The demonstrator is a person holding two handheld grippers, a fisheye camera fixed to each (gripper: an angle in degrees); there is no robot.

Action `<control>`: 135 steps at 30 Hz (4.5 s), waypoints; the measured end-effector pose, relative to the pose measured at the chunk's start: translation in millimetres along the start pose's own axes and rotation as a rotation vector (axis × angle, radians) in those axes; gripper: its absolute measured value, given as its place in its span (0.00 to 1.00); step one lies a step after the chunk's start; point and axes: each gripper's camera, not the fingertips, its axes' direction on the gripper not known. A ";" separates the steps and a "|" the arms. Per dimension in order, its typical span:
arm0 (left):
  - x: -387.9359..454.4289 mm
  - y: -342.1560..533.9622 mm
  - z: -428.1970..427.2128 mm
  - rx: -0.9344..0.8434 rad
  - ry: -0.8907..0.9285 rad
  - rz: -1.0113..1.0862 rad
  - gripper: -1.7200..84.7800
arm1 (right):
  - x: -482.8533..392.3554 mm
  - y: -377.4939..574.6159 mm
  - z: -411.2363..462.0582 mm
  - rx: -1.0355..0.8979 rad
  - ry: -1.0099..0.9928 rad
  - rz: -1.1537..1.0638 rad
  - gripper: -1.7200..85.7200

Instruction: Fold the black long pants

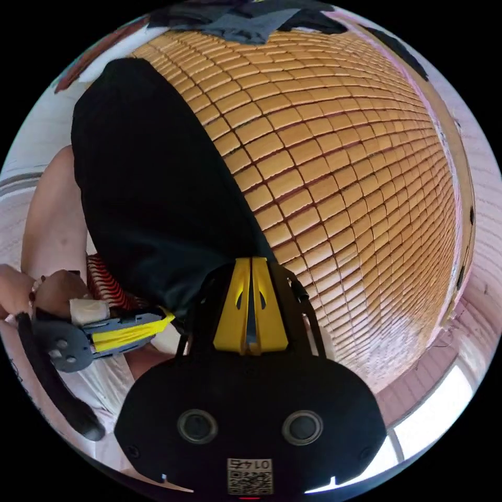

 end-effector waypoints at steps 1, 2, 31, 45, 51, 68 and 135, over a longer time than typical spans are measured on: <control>-3.0 3.7 -5.1 0.036 0.023 -0.041 0.01 | 11.7 29.2 -0.8 0.129 -0.059 0.064 0.01; -5.1 8.5 -12.5 0.063 0.044 -0.070 0.01 | 20.4 62.4 -0.2 0.276 -0.114 0.114 0.01; -123.8 116.0 -46.9 -0.052 0.039 -0.569 0.01 | 117.8 651.8 92.7 0.459 -0.094 1.264 0.06; -107.2 82.4 -0.8 0.100 0.343 -0.438 0.01 | 60.1 749.2 -82.1 1.434 -0.083 0.963 0.04; -96.6 68.8 -7.7 0.314 0.557 -0.409 0.01 | 7.6 614.3 -143.2 1.368 -0.252 0.430 0.05; -163.4 258.0 -75.6 0.356 0.331 -0.739 0.02 | -181.9 287.1 0.9 0.576 -0.413 0.145 0.08; -69.8 207.7 -45.2 0.368 0.022 -0.537 0.03 | -210.0 15.7 -78.5 0.729 -0.187 -0.082 0.05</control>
